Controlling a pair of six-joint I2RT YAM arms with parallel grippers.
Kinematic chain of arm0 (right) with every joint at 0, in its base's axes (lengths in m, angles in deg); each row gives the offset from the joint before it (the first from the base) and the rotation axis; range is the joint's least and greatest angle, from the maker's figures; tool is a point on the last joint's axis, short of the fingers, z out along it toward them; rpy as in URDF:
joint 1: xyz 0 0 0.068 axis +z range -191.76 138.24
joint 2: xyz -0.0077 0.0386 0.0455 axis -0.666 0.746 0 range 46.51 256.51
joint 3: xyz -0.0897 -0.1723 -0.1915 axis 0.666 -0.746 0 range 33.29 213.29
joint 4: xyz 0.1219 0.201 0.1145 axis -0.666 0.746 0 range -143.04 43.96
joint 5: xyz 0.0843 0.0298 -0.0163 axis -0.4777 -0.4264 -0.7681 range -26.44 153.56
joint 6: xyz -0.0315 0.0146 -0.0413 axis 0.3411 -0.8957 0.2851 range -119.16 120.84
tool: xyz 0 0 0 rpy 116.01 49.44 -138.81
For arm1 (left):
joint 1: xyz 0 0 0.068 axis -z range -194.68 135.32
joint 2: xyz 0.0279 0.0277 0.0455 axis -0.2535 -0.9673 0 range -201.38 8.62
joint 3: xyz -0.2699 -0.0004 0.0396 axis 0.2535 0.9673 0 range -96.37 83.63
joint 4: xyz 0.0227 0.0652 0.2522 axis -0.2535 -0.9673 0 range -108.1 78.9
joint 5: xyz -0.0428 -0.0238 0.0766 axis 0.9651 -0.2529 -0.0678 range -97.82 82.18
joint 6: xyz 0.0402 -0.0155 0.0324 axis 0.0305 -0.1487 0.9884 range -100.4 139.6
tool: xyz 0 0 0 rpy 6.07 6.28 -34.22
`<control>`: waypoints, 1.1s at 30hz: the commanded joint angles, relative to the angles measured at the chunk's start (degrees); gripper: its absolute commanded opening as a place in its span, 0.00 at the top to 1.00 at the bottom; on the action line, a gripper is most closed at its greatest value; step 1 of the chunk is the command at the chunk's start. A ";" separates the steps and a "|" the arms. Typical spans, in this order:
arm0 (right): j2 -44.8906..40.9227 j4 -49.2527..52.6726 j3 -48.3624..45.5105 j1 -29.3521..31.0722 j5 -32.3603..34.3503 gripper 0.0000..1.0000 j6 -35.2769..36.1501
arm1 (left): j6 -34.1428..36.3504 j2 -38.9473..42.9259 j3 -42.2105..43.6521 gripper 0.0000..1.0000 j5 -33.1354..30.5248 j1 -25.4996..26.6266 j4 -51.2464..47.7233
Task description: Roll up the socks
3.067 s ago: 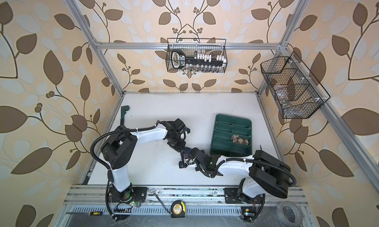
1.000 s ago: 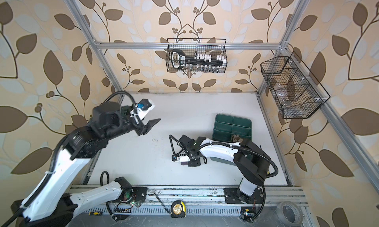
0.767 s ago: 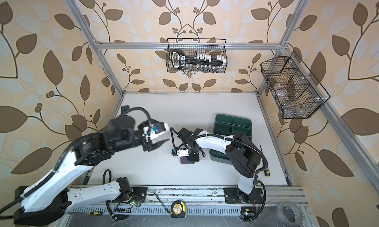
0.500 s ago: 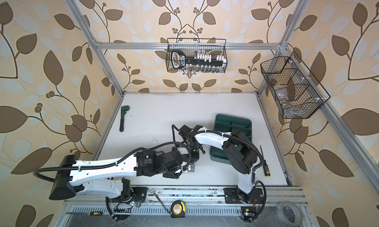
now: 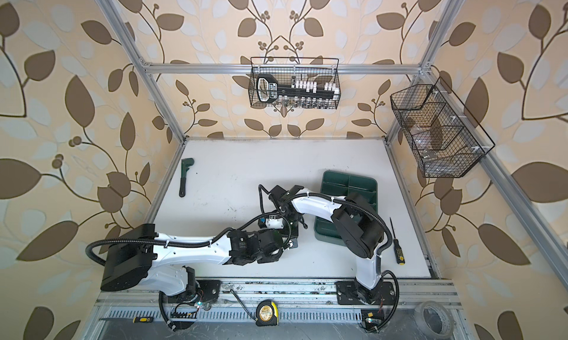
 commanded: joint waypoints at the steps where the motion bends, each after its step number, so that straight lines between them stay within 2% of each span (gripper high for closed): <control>1: 5.95 -0.64 -4.74 1.15 3.58 0.76 0.98 | -2.18 -3.53 -1.30 0.41 1.17 -2.48 4.96; 4: 5.45 -1.39 -5.05 1.61 4.25 0.75 0.24 | -3.19 -6.86 -2.15 0.54 2.64 -3.12 5.23; 9: 3.24 -3.97 -7.65 1.95 2.99 0.74 -0.87 | -4.22 -8.94 -5.14 0.84 5.27 -6.03 2.20; 12: 1.32 -6.53 -9.60 2.01 4.63 0.71 -3.05 | -4.45 -8.68 -6.08 1.00 8.50 -8.31 0.64; 17: -5.05 -13.17 -14.64 1.53 7.39 0.68 -6.45 | -3.04 -10.14 -9.52 1.00 18.94 -12.18 -5.89; 20: -9.73 -16.95 -17.63 0.07 7.41 0.65 -8.40 | -1.87 -11.58 -11.36 1.00 22.35 -12.78 -9.26; 23: -15.93 -19.73 -20.44 -2.74 6.25 0.55 -10.64 | -0.82 -12.83 -12.91 1.00 24.90 -13.65 -11.91; 27: -25.73 -23.91 -23.84 -6.46 5.49 0.53 -13.96 | 0.34 -14.37 -15.27 1.00 28.30 -15.45 -15.12; 33: -40.13 -31.98 -27.62 -13.17 10.56 0.51 -21.13 | 1.20 -16.96 -18.98 1.00 32.79 -18.68 -19.81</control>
